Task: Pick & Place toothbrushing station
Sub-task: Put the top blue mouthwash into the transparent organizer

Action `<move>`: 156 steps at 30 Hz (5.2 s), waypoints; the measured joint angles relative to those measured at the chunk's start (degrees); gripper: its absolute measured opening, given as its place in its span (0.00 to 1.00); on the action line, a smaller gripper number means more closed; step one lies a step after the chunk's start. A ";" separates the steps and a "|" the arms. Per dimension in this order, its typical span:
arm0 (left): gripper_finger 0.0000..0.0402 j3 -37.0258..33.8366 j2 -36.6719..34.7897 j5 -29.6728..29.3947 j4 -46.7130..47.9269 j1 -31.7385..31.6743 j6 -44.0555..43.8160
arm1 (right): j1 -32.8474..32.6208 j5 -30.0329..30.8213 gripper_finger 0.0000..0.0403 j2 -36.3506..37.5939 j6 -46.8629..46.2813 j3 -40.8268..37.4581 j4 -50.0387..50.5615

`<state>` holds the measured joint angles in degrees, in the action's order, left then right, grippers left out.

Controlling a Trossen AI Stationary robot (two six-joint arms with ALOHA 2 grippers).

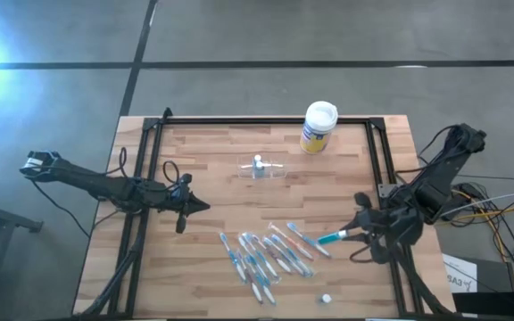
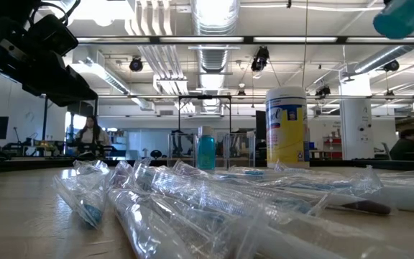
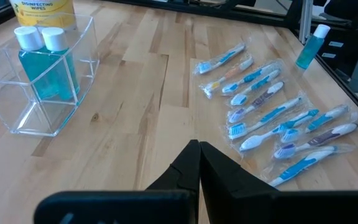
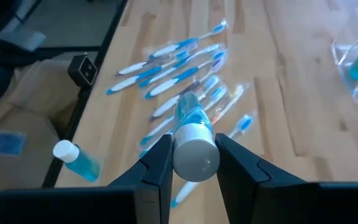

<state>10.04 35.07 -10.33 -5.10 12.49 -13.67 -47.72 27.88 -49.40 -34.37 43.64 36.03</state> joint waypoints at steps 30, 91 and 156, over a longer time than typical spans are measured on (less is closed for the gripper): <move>0.02 0.00 0.02 -4.33 -0.88 -0.02 -2.48 | 16.59 -6.53 0.22 -6.60 3.57 8.91 9.93; 0.02 0.00 0.31 -4.57 0.06 0.00 5.14 | 65.90 -26.63 0.22 -76.33 15.51 87.76 44.46; 0.02 0.00 0.33 -4.57 0.03 0.00 4.96 | 66.84 -26.46 0.40 -76.44 14.88 69.48 26.75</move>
<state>10.04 35.40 -14.90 -5.06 12.49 -8.71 19.11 1.42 -125.84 -19.49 113.12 62.77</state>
